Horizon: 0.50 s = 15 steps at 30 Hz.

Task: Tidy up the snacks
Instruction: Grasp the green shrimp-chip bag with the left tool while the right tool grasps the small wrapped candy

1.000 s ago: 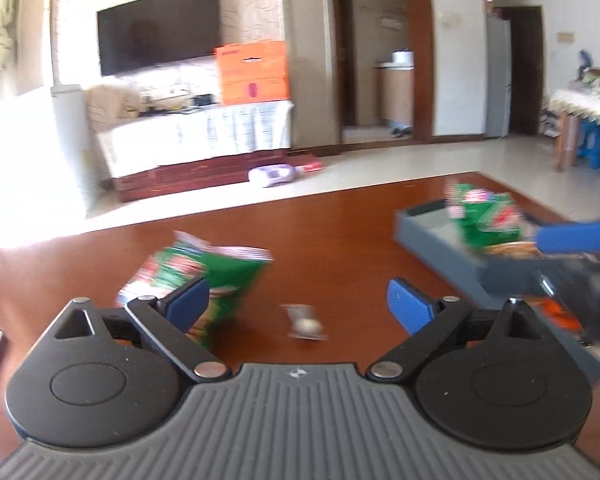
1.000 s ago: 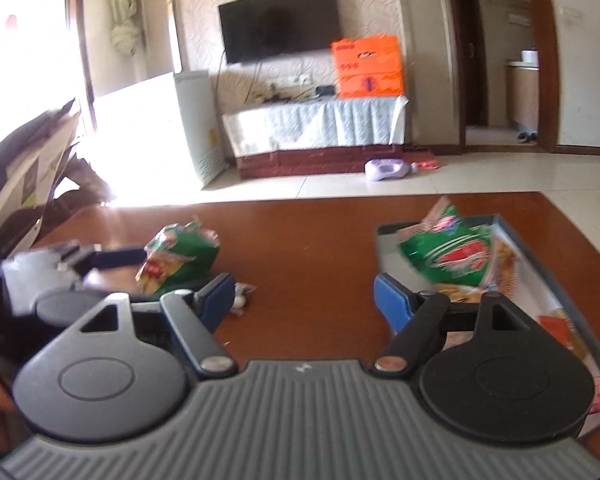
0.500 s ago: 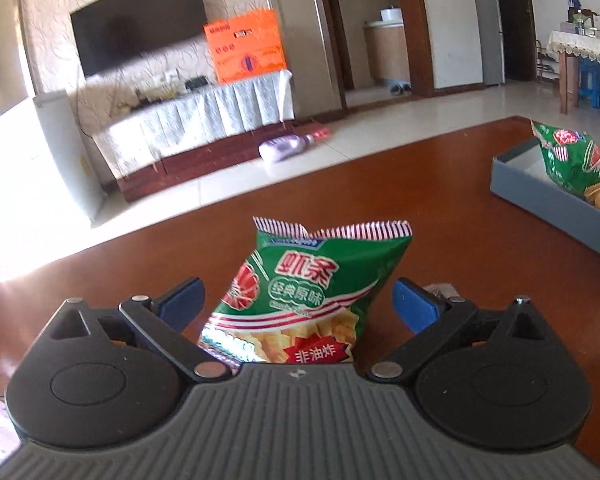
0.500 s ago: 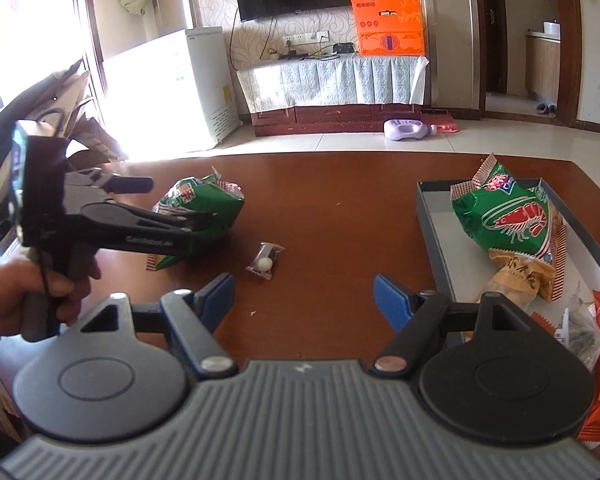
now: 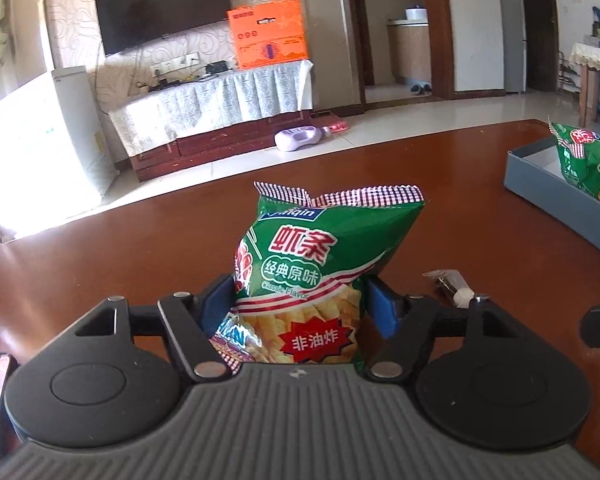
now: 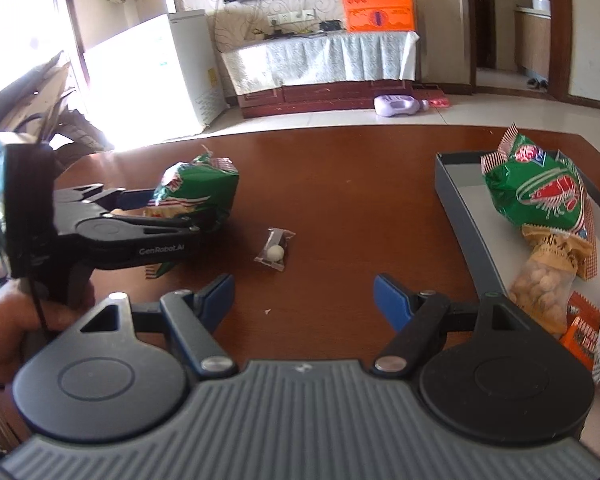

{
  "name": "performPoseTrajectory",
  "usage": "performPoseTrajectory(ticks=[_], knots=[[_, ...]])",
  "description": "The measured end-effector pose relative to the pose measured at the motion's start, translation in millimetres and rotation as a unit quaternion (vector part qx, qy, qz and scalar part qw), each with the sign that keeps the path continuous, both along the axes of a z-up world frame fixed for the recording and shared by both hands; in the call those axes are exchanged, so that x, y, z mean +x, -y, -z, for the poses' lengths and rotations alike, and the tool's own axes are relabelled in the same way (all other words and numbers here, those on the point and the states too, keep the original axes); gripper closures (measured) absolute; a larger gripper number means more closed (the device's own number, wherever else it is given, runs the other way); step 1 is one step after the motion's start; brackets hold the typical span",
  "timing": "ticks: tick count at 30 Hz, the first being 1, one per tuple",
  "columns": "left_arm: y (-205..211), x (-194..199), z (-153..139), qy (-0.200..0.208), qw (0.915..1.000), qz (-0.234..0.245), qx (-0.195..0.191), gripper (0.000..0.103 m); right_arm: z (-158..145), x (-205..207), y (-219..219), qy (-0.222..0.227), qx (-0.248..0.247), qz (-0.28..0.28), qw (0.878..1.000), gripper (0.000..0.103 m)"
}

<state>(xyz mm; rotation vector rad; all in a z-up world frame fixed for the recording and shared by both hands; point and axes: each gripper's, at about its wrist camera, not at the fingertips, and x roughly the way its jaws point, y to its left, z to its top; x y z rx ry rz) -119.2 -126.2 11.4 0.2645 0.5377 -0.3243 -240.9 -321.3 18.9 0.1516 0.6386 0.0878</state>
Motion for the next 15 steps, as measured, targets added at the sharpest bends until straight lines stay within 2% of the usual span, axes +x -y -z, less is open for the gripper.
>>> performPoseTrajectory(ticks=[3, 8, 12, 15], knots=[[5.9, -6.2, 0.1, 0.006, 0.9999, -0.011, 0.0, 0.03, 2.8, 5.3, -3.7, -0.019, -0.01, 0.02, 1.0, 0.024], [7.6, -10.3, -0.5, 0.01, 0.9994, -0.032, 0.0, 0.03, 9.6, 16.3, -9.8, -0.026, -0.029, -0.005, 0.999, 0.024], [1.8, -12.9, -0.5, 0.009, 0.9989, -0.046, -0.006, 0.03, 13.3, 29.2, -25.5, -0.023, -0.076, -0.023, 0.997, 0.026], [0.6, -13.1, -0.7, 0.008, 0.9989, -0.046, -0.006, 0.029, 18.2, 39.7, -36.3, -0.017, -0.088, -0.042, 0.995, 0.041]])
